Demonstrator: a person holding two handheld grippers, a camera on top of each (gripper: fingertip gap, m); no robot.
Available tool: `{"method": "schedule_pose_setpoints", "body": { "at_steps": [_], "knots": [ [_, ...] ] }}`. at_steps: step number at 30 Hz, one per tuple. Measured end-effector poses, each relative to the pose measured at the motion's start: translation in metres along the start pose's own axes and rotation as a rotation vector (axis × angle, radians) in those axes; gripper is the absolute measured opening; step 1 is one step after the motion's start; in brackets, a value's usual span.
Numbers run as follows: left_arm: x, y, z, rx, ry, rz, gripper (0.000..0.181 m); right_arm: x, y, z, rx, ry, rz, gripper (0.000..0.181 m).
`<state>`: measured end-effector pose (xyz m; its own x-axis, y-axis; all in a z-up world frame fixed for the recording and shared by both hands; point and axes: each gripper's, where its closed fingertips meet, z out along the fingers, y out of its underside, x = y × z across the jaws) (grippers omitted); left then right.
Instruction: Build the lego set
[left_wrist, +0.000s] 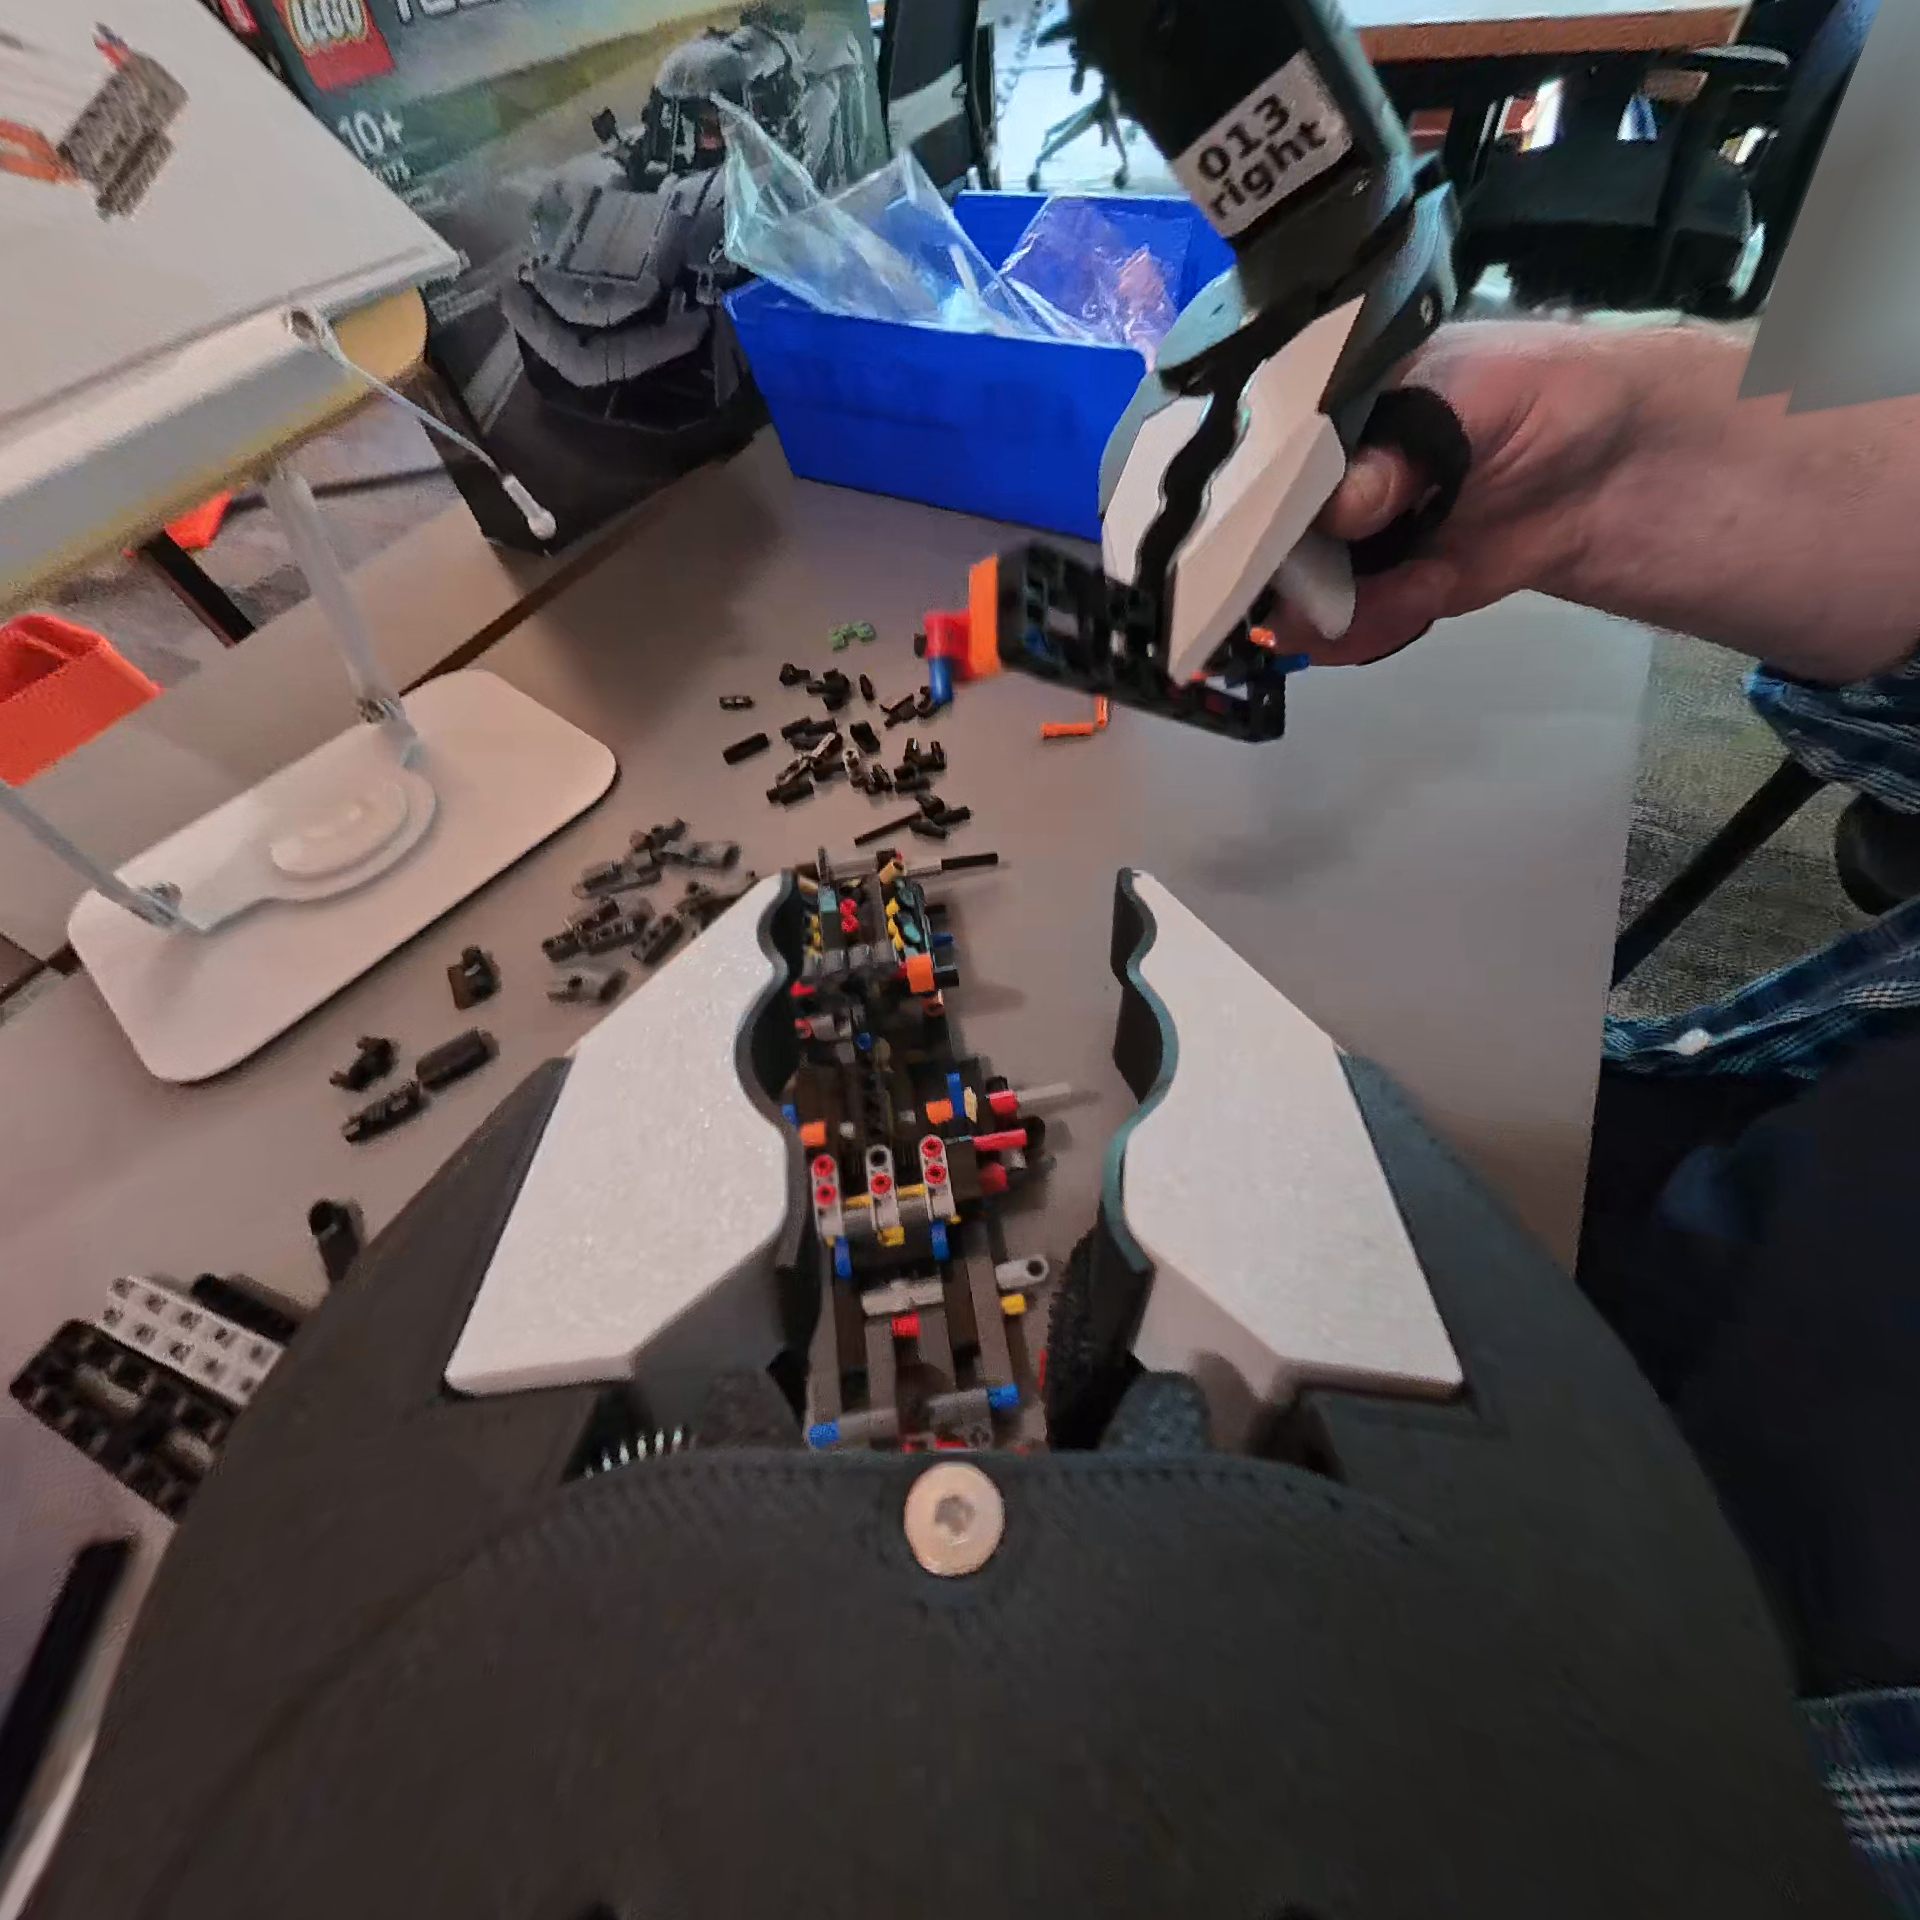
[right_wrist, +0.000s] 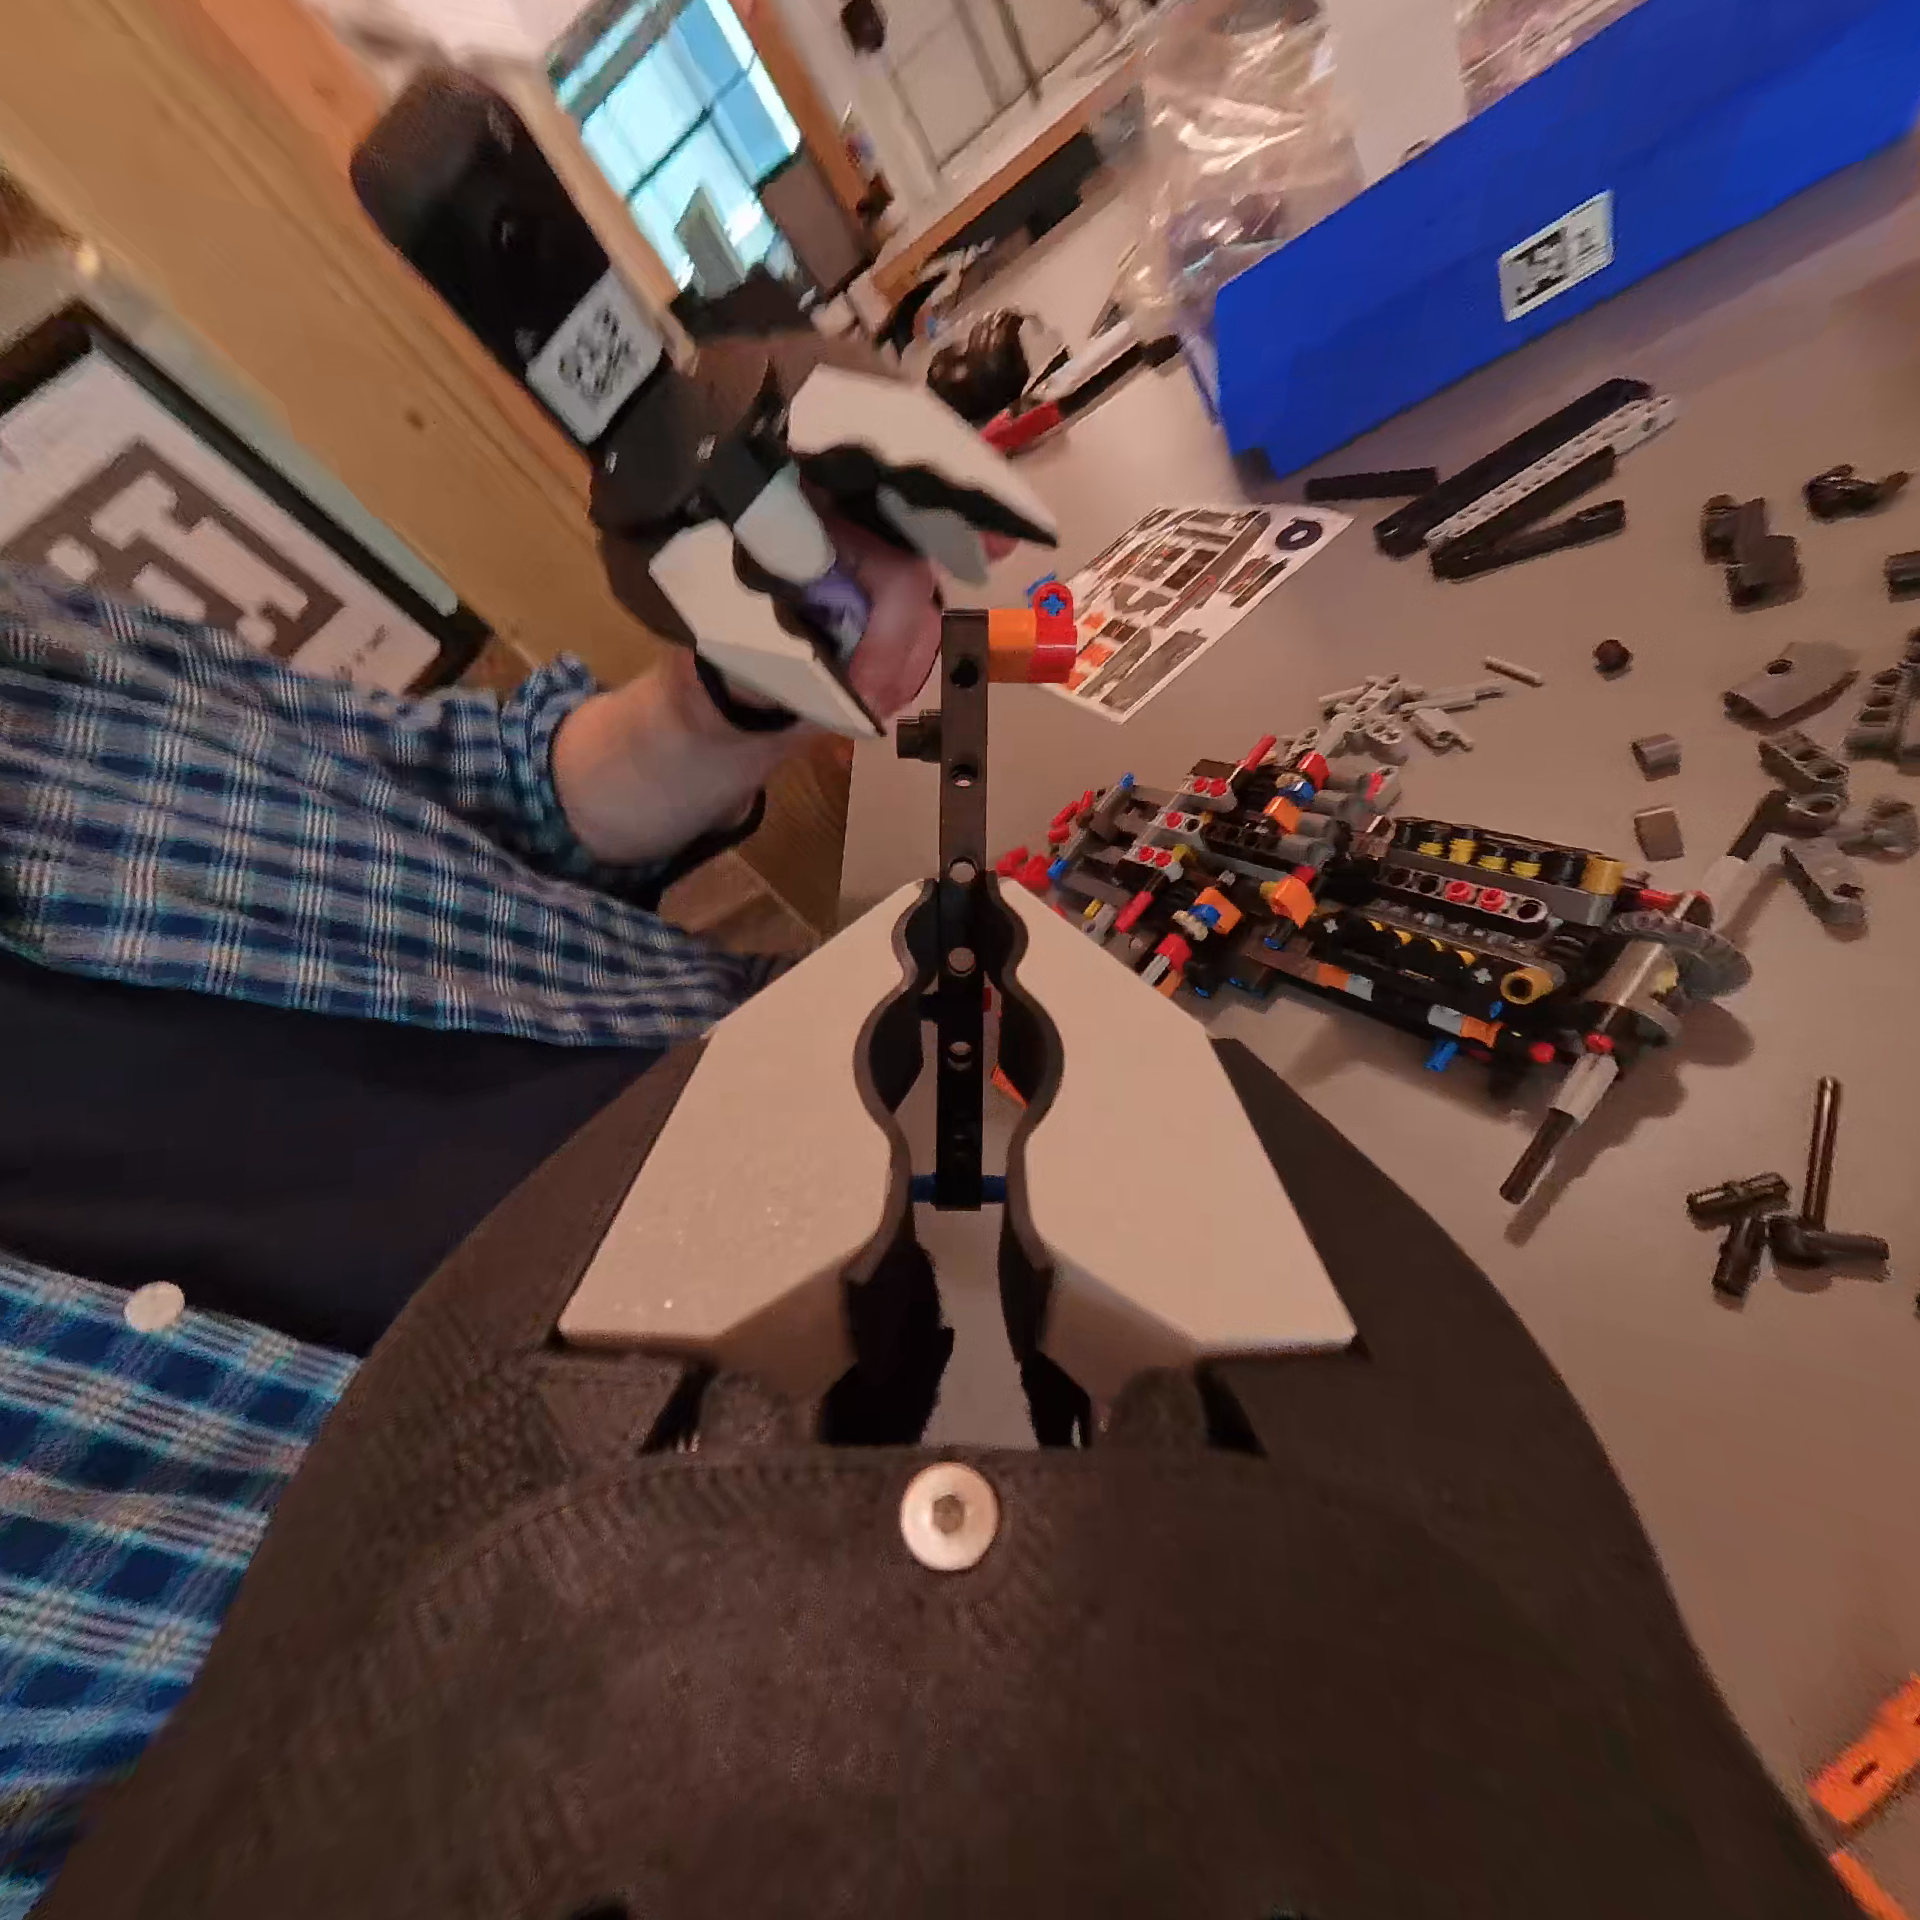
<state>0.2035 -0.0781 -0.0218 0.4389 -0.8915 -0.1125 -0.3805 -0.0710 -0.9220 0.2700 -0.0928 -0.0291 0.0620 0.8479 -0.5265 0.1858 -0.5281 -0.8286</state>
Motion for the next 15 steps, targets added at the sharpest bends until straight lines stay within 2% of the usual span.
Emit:
{"method": "schedule_pose_setpoints", "body": {
  "at_steps": [5, 8, 12, 15],
  "knots": [
    [0.006, -0.012, 0.014, -0.034, 0.087, 0.066, 0.063, -0.002, 0.012, 0.010, -0.167, 0.030, -0.192, 0.005],
    [0.008, -0.005, 0.023, -0.087, 0.134, 0.079, 0.065, -0.004, 0.013, 0.014, -0.237, 0.028, -0.288, 0.005],
    [0.018, 0.000, 0.027, -0.087, 0.236, 0.041, 0.061, 0.000, 0.011, 0.018, -0.298, 0.032, -0.351, 0.005],
    [0.018, 0.005, 0.028, -0.084, 0.262, 0.016, 0.059, 0.001, 0.009, 0.023, -0.324, 0.021, -0.388, 0.005]
  ]
}}
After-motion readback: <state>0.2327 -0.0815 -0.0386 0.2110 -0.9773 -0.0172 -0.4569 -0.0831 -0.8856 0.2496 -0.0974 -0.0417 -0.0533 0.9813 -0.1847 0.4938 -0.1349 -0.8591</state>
